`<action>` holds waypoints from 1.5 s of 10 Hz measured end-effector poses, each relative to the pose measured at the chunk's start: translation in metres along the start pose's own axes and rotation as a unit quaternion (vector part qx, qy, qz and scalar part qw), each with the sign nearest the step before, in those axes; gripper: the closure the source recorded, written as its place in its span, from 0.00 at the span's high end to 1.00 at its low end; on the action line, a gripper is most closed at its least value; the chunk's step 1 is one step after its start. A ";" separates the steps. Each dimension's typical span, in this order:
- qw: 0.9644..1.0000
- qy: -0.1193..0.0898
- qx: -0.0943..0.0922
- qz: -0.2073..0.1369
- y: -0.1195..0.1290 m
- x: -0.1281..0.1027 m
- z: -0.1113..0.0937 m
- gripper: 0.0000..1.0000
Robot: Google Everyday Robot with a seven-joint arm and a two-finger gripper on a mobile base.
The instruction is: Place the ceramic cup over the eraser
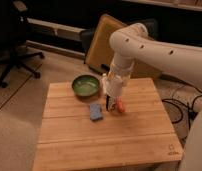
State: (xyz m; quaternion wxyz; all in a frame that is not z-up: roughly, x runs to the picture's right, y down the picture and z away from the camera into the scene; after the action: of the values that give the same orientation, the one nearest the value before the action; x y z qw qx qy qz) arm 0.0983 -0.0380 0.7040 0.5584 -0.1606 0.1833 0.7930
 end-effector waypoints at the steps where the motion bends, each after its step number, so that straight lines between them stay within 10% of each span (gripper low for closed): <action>1: 1.000 -0.002 -0.008 -0.001 -0.001 -0.003 0.004 0.00; 15: 0.998 0.048 -0.051 -0.009 -0.011 0.007 0.081 0.00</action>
State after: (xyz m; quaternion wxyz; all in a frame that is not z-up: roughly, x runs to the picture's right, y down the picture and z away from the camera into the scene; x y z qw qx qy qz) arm 0.1025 0.0093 0.7707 0.5471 -0.2285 0.1683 0.7875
